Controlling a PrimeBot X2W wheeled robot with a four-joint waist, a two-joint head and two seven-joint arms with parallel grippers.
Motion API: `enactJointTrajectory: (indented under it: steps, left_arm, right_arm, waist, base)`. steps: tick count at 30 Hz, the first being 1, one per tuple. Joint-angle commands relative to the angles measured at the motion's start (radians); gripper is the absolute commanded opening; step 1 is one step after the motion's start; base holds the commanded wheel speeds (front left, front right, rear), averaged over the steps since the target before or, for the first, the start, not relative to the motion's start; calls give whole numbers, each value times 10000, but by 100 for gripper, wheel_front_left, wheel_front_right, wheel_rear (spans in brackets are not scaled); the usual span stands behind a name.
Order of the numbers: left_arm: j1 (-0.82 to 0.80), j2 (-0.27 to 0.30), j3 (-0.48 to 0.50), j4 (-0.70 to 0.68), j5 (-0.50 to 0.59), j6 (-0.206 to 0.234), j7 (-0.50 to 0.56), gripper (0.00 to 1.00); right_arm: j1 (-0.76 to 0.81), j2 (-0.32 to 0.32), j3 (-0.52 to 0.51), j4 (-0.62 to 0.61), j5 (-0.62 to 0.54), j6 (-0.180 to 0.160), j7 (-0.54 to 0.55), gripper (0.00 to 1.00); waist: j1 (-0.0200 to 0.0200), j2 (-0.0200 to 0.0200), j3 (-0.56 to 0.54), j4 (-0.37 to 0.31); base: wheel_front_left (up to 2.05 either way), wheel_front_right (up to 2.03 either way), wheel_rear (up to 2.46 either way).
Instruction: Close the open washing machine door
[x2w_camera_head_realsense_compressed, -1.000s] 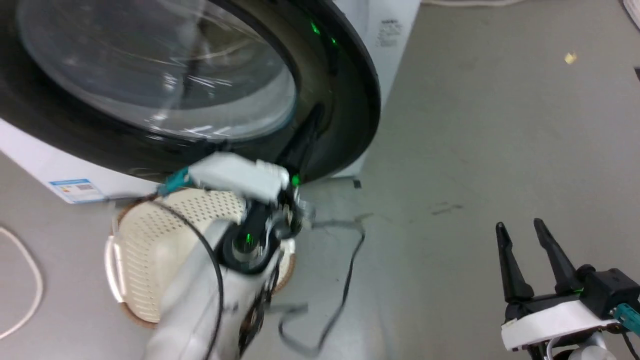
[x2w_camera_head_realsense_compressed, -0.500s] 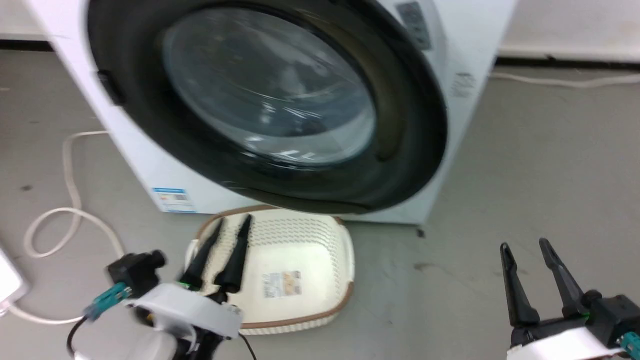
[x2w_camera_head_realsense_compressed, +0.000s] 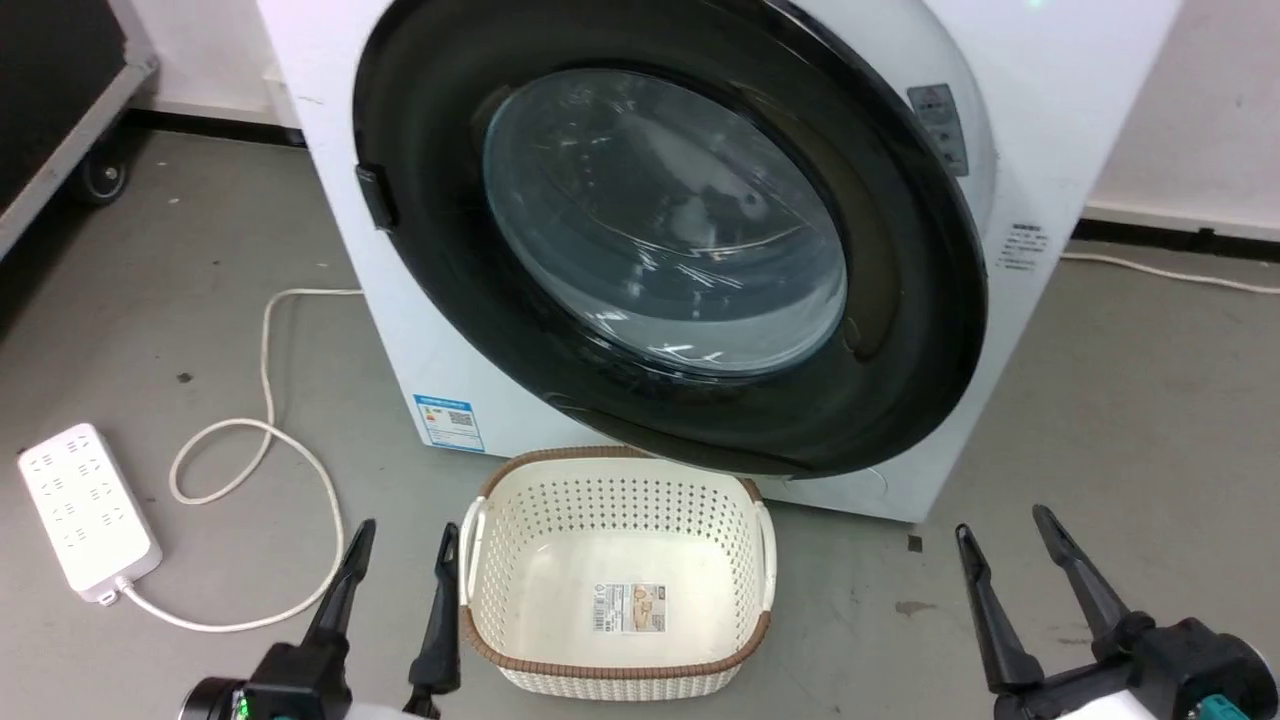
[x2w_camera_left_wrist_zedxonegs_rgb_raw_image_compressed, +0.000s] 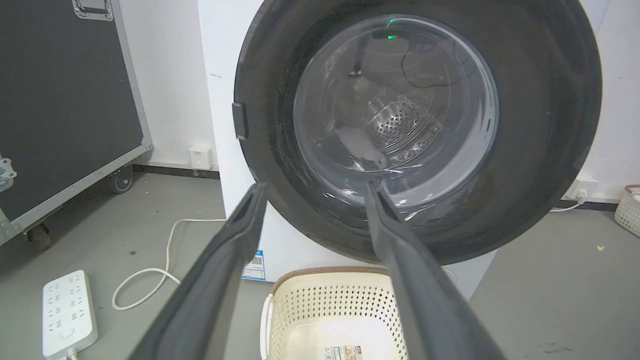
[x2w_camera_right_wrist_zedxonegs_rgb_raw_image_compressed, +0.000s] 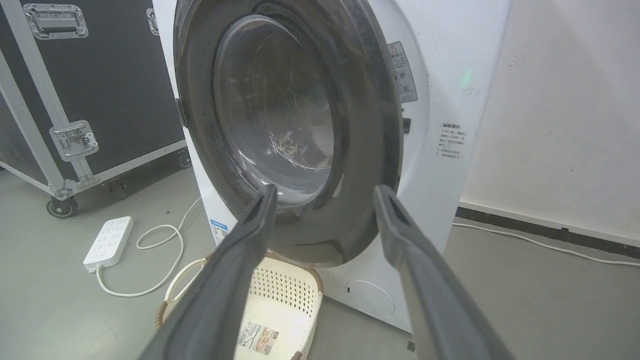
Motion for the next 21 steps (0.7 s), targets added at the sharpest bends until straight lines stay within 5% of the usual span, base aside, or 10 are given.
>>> enactJointTrajectory:
  steps: [1,2,3,4,12,21]
  left_arm:
    - [126,-83,141,-75,186,28,-42,100]
    - [200,-337,376,-101,335,-96,-42,100]
    - [186,-366,385,-64,438,-178,-42,100]
    - [154,-399,389,-22,528,-253,-42,100]
    - [-358,-757,231,124,1039,-598,-43,100]
    - [-1254,-1027,-38,-10,1205,-568,-43,100]
  right_arm:
    - [203,-27,61,1,-28,8,-46,100]
    - [261,-97,247,142,-54,8,-46,100]
    - [262,-133,313,183,-42,8,-46,58]
    - [236,-175,369,200,-37,8,-46,0]
    - [-677,-909,1063,417,408,8,-31,0]
    - [-3486,-3130,1934,1110,2059,8,937,0]
  waist:
    - [2,0,-13,93]
    - [2,0,22,270]
    - [2,0,55,336]
    - [2,0,82,389]
    - [2,0,860,862]
    - [2,0,2489,1520]
  base:
    - [0,0,0]
    - [0,0,0]
    - [0,0,0]
    - [0,0,0]
    - [0,0,0]
    - [0,0,0]
